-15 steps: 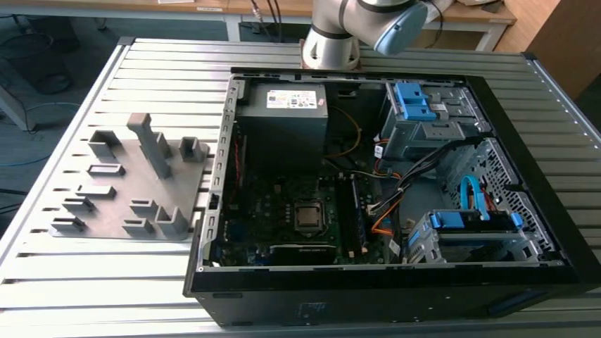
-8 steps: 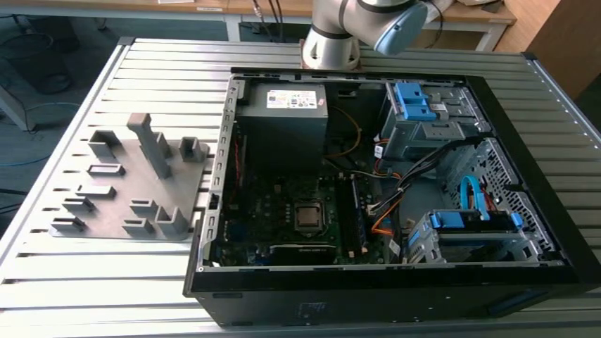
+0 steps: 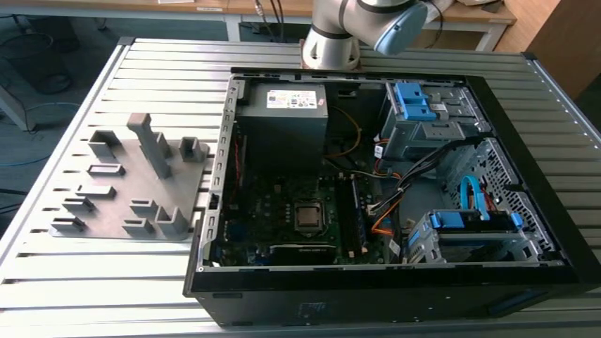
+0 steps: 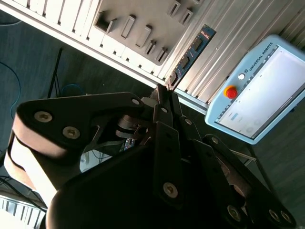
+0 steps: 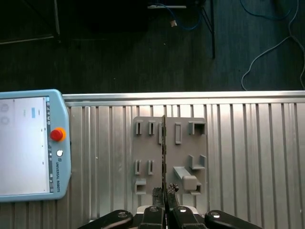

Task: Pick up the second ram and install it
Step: 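Pick up the second ram and move it above second insertion slot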

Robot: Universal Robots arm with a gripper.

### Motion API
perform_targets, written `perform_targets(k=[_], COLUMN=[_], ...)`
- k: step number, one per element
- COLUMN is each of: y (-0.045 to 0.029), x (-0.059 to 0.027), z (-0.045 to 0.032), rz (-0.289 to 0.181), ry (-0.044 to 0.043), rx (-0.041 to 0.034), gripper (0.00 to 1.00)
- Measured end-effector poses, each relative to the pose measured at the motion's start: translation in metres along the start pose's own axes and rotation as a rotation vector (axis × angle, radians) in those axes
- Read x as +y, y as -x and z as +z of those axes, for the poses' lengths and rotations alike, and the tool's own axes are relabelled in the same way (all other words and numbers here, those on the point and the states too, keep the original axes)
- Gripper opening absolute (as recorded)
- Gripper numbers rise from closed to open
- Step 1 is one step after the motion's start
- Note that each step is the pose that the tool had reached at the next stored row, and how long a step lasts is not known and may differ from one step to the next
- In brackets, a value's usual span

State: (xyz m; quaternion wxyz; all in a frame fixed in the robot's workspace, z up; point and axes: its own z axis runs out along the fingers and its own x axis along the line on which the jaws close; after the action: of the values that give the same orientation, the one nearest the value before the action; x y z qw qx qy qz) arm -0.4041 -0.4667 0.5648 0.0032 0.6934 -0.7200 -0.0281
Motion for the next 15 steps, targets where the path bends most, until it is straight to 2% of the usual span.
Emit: perform_targets(k=[4,7,9,15], y=[0.0000,0.0000,0.0002,0.0009], x=[0.0001,-0.0031,-0.0101,-0.0378], z=[0.0001,0.0023,0.0046,0.0131], rz=[0.000,0.000,0.000,0.000], ry=[-0.0002,0.0025,0.0033,0.0071], rx=[-0.0010,-0.0080,-0.0100,-0.0099], gripper=[0.14,0.14,0.14,0.14])
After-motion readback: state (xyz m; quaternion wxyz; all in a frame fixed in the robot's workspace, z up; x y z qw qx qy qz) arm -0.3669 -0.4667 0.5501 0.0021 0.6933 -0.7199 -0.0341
